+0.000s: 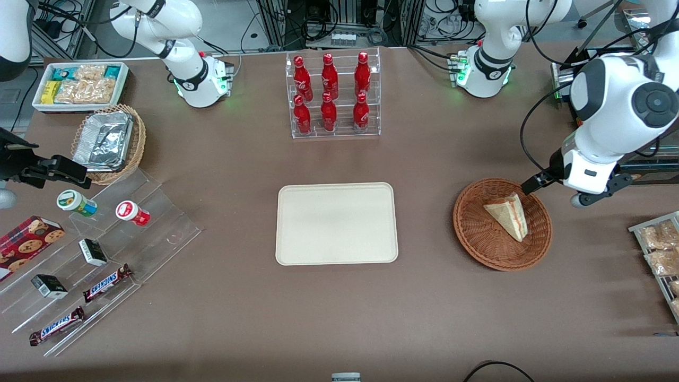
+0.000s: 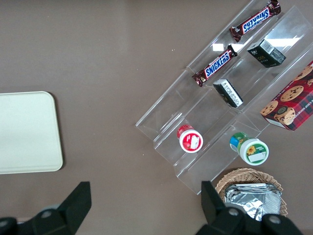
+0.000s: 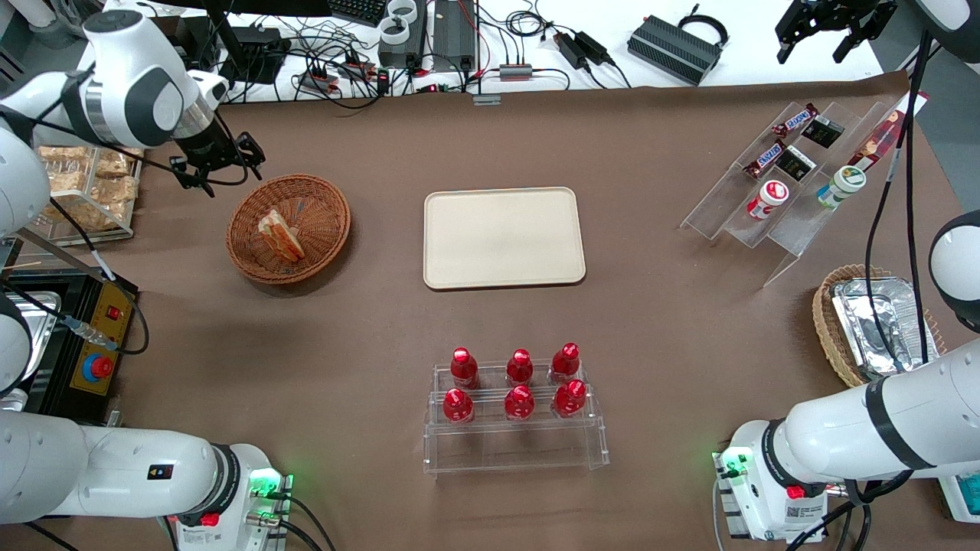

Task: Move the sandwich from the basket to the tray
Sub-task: 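Lower the open left gripper over the wrapped sandwich in the basket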

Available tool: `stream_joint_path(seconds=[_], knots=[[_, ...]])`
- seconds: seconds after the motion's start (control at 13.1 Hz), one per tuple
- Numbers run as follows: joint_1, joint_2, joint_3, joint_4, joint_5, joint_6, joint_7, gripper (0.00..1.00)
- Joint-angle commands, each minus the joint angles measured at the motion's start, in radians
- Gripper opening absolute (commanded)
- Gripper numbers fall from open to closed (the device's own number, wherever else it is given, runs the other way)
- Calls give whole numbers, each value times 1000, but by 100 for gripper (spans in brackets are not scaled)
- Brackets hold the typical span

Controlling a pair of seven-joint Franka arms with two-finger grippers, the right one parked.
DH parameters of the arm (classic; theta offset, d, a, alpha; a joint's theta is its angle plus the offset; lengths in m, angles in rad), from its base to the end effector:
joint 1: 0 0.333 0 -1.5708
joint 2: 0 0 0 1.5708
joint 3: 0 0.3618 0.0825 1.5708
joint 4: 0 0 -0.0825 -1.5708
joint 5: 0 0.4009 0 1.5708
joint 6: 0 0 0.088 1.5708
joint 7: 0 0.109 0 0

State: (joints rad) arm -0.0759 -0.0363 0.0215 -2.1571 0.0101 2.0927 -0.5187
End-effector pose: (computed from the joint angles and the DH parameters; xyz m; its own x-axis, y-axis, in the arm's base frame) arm 0.5384 -0.0287 0.4469 0.8962 0.4433 -0.0205 0.4429 -0.8963 -0.0207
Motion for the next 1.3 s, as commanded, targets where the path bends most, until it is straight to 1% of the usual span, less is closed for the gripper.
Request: stream_joint_path(seconds=[0.0,0.15,0.38,0.69,1.22], knots=[[-5,-25,11,-61,11,56,-49,100],[-5,-5,11,-76,11,90,-96,100],[-5,30,11,-122,11,183,-119,100],[-13,91,9,-127,-1,224,-119,100],[-16,191,9,-129,-7,342,-156,100]])
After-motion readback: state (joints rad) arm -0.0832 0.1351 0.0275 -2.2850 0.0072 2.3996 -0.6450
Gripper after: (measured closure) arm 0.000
